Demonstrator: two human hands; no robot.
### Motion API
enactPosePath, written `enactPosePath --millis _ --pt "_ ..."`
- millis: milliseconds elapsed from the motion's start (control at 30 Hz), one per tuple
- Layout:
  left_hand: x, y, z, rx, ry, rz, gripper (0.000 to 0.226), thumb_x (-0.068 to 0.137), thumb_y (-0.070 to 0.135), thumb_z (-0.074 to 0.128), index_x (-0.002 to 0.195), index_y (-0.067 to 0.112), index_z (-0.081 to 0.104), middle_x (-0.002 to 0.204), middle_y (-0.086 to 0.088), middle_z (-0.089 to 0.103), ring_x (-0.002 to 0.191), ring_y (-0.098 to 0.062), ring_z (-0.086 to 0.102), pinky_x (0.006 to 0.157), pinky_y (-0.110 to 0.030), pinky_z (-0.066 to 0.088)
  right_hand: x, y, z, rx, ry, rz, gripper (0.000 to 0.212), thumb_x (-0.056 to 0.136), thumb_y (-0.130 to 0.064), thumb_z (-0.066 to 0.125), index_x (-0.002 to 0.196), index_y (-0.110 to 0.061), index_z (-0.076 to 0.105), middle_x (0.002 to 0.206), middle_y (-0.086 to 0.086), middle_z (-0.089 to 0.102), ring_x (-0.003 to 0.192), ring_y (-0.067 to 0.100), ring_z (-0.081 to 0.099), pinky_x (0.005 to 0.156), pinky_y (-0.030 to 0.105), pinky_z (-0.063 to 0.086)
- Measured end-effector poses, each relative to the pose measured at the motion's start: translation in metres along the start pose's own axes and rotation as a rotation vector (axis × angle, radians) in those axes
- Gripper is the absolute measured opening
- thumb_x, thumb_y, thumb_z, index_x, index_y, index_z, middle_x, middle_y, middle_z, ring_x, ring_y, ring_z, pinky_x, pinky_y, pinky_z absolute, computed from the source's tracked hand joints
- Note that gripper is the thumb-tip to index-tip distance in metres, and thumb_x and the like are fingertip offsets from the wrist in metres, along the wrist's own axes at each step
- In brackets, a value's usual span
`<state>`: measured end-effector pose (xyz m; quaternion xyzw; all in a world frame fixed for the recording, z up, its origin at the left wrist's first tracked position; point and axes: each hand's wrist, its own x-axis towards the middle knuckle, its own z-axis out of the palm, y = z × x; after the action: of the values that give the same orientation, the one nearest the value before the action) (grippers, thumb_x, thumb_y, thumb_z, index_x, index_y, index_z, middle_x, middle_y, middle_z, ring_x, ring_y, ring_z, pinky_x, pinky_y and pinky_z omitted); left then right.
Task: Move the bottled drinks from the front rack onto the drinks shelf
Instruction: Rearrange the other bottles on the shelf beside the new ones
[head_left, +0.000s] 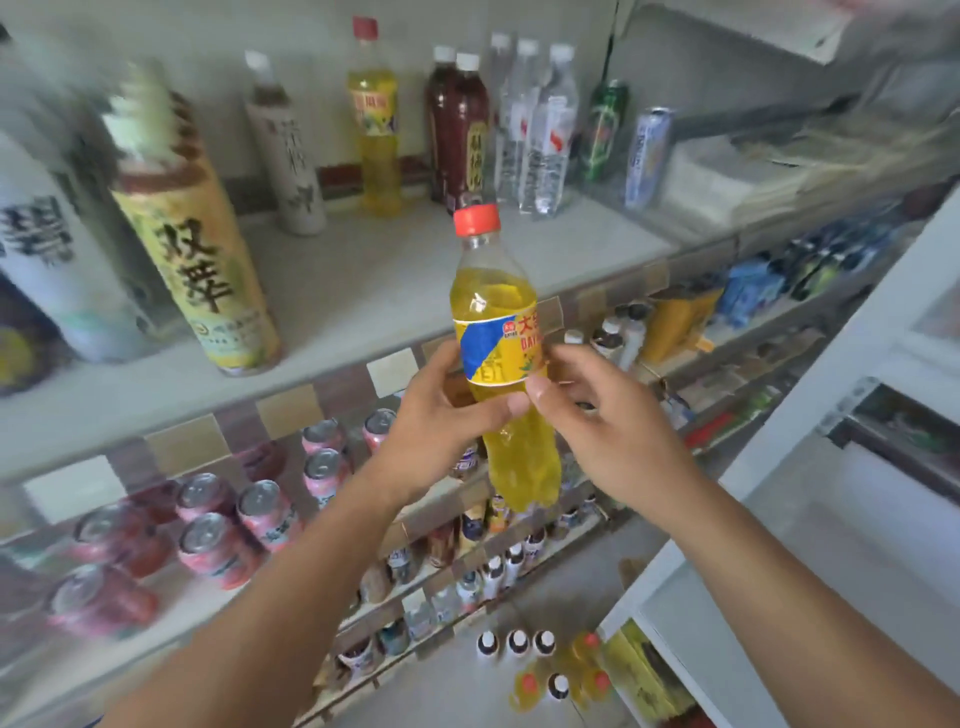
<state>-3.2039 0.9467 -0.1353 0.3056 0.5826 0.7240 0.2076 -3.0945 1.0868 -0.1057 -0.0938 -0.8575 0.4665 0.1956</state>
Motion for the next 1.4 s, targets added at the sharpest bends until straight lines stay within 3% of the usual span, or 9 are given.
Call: enactPosePath --millis 167,300,433,633,867,1033,1133,1233,1400 --pt "0.028 0.024 -0.003 0.004 -0.045 -0.008 0.066 0.067 0.033 0.085 0.122 0.007 0.061 0.117 -0.013 0.07 0.106 -0.027 0.065 0.092 -0.036 0.052 0.015 0.005 -0.009 0.039 -0.032 0.011 0.037 0.088 -0.042 0.069 0.123 -0.03 0.06 0.111 -0.018 0.068 0.104 -0.003 0.062 0.094 0.035 0.051" --pt "0.046 0.032 0.005 -0.043 -0.025 -0.01 0.059 0.07 0.024 0.082 0.123 0.007 0.063 0.119 -0.017 0.068 0.106 -0.03 0.065 0.09 -0.038 0.052 0.037 0.005 -0.021 0.105 -0.043 0.012 0.033 0.085 -0.041 0.072 0.114 -0.036 0.059 0.107 -0.023 0.067 0.101 -0.005 0.062 0.093 0.035 0.052" --pt "0.066 0.04 0.016 -0.067 0.065 -0.006 0.086 0.06 0.036 0.092 0.13 0.003 0.054 0.123 -0.021 0.066 0.111 -0.036 0.063 0.093 -0.045 0.053 0.06 0.008 -0.032 0.143 -0.073 0.007 0.036 0.083 -0.045 0.071 0.115 -0.038 0.058 0.105 -0.027 0.066 0.098 -0.007 0.062 0.087 0.028 0.052" --pt "0.081 0.039 0.024 -0.145 0.16 0.047 0.08 0.062 0.036 0.091 0.126 0.003 0.056 0.12 -0.02 0.067 0.105 -0.033 0.067 0.082 -0.039 0.056 0.088 0.013 -0.04 0.155 -0.152 -0.003 0.044 0.08 -0.048 0.074 0.118 -0.041 0.054 0.101 -0.028 0.066 0.09 -0.015 0.061 0.069 0.007 0.045" --pt "0.1 0.043 0.017 -0.06 0.227 0.107 0.056 0.079 0.021 0.073 0.129 0.003 0.056 0.119 -0.019 0.068 0.111 -0.036 0.064 0.097 -0.047 0.052 0.125 0.012 -0.032 0.113 -0.189 -0.004 0.053 0.061 -0.066 0.068 0.106 -0.039 0.06 0.094 -0.021 0.071 0.089 0.0 0.067 0.083 0.038 0.057" --pt "0.125 0.062 -0.006 0.02 0.212 0.096 0.042 0.088 0.028 0.061 0.127 0.01 0.06 0.118 -0.008 0.07 0.109 -0.022 0.066 0.091 -0.032 0.052 0.158 -0.006 -0.022 0.095 -0.062 -0.019 0.05 0.06 -0.062 0.072 0.101 -0.034 0.062 0.089 -0.017 0.07 0.082 0.001 0.067 0.077 0.036 0.057" --pt "0.14 0.066 -0.032 0.244 0.418 0.107 0.037 0.089 0.039 0.06 0.117 0.016 0.065 0.112 0.0 0.072 0.11 -0.012 0.065 0.1 -0.037 0.048 0.179 -0.013 -0.014 0.126 0.015 -0.036 0.036 0.072 -0.044 0.081 0.1 -0.03 0.063 0.088 -0.015 0.07 0.08 0.0 0.066 0.074 0.027 0.056" --pt "0.152 0.057 -0.057 0.733 0.676 0.151 0.009 0.094 0.026 0.059 0.101 0.023 0.064 0.096 0.01 0.069 0.089 -0.001 0.063 0.084 -0.032 0.051 0.202 -0.011 -0.001 0.083 0.085 -0.067 0.039 0.073 -0.042 0.081 0.104 -0.028 0.062 0.093 -0.015 0.069 0.083 0.001 0.066 0.071 0.021 0.052" --pt "0.167 0.035 -0.083 1.197 0.743 -0.013 0.024 0.092 0.03 0.051 0.114 0.024 0.058 0.109 -0.003 0.065 0.095 -0.031 0.06 0.075 -0.037 0.051 0.242 0.003 0.031 0.019 0.14 -0.089 0.044 0.075 -0.043 0.08 0.107 -0.022 0.059 0.101 -0.008 0.067 0.09 0.013 0.065 0.073 0.026 0.051"
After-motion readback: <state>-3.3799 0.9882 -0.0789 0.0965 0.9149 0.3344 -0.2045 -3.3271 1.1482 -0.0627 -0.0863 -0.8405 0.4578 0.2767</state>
